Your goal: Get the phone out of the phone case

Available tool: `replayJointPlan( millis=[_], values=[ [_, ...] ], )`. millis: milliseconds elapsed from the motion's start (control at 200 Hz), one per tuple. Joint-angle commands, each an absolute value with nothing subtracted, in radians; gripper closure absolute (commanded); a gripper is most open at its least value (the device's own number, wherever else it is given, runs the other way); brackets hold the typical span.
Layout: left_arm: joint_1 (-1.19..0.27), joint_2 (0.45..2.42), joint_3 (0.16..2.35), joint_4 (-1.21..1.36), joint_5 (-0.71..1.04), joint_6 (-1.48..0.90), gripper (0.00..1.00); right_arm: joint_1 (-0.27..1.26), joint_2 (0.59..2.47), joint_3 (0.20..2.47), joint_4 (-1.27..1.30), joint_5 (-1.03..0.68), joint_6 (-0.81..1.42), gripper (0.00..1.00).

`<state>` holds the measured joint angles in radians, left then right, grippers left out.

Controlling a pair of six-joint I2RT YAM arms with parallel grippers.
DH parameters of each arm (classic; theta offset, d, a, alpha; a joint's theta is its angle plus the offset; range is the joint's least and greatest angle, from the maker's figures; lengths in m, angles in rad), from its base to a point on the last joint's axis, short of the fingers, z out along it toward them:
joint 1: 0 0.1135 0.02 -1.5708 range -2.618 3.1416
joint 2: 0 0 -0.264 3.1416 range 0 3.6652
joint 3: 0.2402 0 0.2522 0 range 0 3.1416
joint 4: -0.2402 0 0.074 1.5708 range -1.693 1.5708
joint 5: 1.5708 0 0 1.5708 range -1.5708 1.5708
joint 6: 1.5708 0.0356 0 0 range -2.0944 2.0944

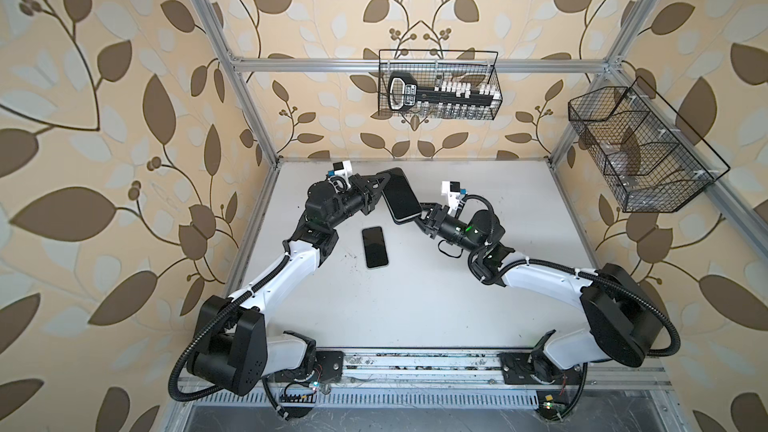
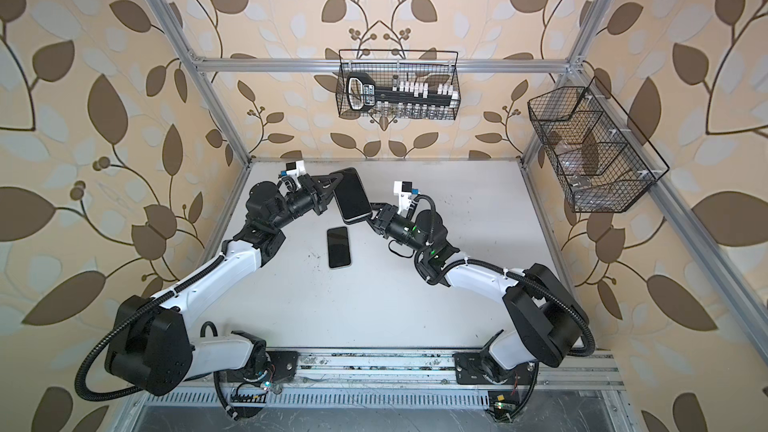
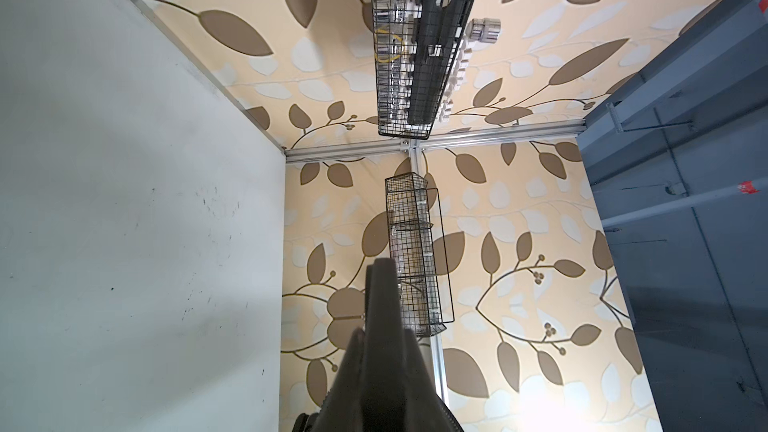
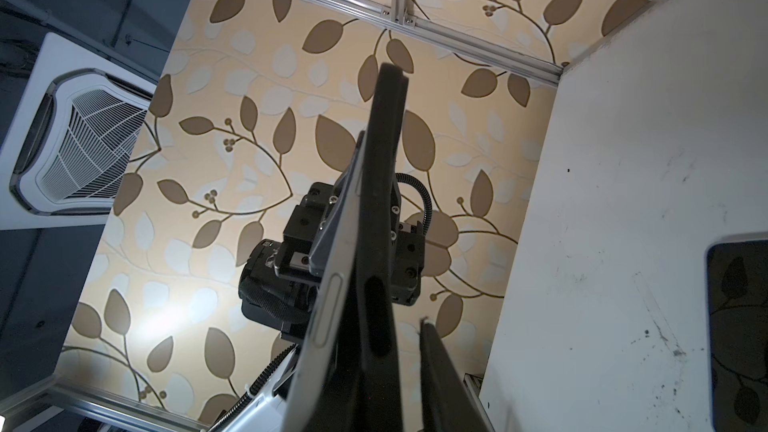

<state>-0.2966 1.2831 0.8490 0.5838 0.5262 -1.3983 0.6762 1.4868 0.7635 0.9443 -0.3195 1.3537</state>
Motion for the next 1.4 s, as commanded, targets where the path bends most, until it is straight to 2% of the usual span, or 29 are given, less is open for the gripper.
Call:
replayJointPlan(
  millis=[0, 305, 540, 935, 1085, 1325, 1395],
  values=[
    [-0.316, 1.267, 0.847, 0.557, 0.518, -1.315, 0.92, 0.692, 1.488, 0.779, 1.04, -0.305, 1.383, 0.82],
    [-0.318, 1.259, 0.834, 0.546, 0.522, -1.306, 0.79, 0.7, 1.499, 0.775, 1.057, -0.286, 1.411, 1.0],
    [-0.318, 1.236, 0.827, 0.521, 0.514, -1.293, 0.65, 0.707, 1.504, 0.77, 1.068, -0.272, 1.432, 1.0],
    [-0.318, 1.207, 0.83, 0.475, 0.502, -1.272, 0.55, 0.708, 1.521, 0.76, 1.114, -0.274, 1.469, 1.0],
    [-0.318, 1.198, 0.827, 0.468, 0.5, -1.269, 0.47, 0.704, 1.534, 0.75, 1.157, -0.271, 1.502, 1.0],
    [-0.318, 1.186, 0.833, 0.463, 0.503, -1.27, 0.26, 0.693, 1.527, 0.737, 1.187, -0.265, 1.524, 1.0],
    [-0.318, 1.184, 0.836, 0.46, 0.505, -1.269, 0.25, 0.693, 1.519, 0.734, 1.179, -0.264, 1.519, 1.0]
  ],
)
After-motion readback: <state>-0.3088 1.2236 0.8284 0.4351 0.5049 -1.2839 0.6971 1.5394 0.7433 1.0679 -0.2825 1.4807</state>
